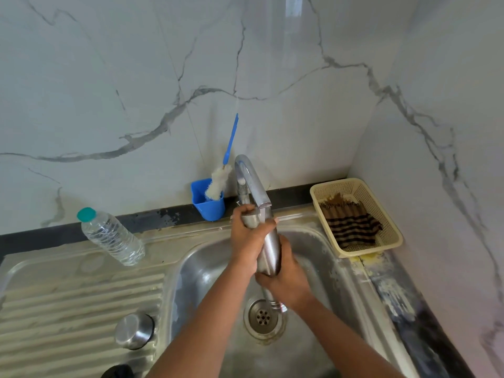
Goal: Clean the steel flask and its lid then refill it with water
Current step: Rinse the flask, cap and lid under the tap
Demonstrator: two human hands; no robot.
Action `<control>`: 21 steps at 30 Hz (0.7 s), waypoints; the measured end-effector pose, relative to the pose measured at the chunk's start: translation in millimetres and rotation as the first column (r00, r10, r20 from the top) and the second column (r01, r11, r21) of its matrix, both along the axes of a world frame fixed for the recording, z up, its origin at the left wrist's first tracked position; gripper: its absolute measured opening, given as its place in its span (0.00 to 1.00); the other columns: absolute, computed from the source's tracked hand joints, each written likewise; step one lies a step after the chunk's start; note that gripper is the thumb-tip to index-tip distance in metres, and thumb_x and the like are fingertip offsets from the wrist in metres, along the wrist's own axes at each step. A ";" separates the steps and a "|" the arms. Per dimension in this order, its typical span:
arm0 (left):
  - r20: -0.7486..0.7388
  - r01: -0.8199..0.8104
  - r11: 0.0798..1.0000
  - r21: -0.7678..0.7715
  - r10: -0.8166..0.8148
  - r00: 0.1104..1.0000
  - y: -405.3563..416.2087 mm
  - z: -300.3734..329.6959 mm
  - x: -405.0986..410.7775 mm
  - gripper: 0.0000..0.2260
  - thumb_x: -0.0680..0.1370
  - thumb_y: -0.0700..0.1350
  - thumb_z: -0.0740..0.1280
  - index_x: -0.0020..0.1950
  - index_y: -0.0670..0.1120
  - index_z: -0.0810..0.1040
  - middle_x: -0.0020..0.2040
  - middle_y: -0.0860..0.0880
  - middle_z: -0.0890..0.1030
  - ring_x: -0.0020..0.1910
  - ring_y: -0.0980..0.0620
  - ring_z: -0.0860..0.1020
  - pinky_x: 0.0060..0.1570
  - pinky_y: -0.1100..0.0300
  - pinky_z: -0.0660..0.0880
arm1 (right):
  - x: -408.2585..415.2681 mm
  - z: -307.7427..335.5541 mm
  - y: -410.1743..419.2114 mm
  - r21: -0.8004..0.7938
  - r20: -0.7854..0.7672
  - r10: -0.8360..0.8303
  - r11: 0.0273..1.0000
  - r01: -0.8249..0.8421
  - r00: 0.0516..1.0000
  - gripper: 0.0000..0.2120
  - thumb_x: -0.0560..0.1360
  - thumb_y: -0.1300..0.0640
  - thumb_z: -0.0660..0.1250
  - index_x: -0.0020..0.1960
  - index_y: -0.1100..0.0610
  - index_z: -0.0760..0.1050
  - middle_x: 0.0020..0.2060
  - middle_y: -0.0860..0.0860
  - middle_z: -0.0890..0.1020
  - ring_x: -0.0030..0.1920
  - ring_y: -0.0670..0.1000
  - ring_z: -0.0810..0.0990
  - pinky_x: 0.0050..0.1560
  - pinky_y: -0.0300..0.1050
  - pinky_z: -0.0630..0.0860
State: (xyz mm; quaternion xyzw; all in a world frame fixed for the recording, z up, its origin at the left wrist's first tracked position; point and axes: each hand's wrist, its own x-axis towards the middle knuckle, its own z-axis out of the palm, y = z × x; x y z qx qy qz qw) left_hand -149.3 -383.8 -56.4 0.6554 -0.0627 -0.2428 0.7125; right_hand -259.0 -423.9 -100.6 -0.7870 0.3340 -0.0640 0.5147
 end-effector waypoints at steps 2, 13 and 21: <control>-0.058 0.110 0.986 -0.128 -0.118 0.991 6.7 3.5 10.3 0.27 0.63 0.38 0.80 0.56 0.51 0.74 0.50 0.46 0.83 0.44 0.48 0.83 0.41 0.55 0.80 | -9.7 0.7 -19.2 0.376 0.089 0.115 0.916 -0.140 0.989 0.38 0.66 0.54 0.79 0.70 0.45 0.65 0.57 0.47 0.81 0.54 0.48 0.82 0.56 0.50 0.80; -0.244 -0.220 0.951 -0.217 0.166 0.956 13.1 -12.0 0.1 0.30 0.67 0.41 0.78 0.65 0.51 0.69 0.55 0.46 0.80 0.50 0.49 0.81 0.47 0.54 0.78 | -7.6 3.1 -29.9 0.155 0.009 0.172 0.973 -0.171 0.985 0.38 0.63 0.53 0.79 0.67 0.44 0.65 0.57 0.48 0.78 0.51 0.51 0.81 0.44 0.49 0.82; -0.377 -0.303 0.930 -0.207 0.210 0.902 9.0 -14.4 -4.9 0.35 0.64 0.43 0.81 0.68 0.48 0.71 0.59 0.44 0.82 0.59 0.44 0.80 0.54 0.49 0.78 | 9.3 6.5 -27.1 -0.491 -0.028 0.088 0.867 -0.090 0.996 0.40 0.63 0.48 0.77 0.71 0.44 0.63 0.60 0.43 0.75 0.55 0.47 0.77 0.51 0.41 0.76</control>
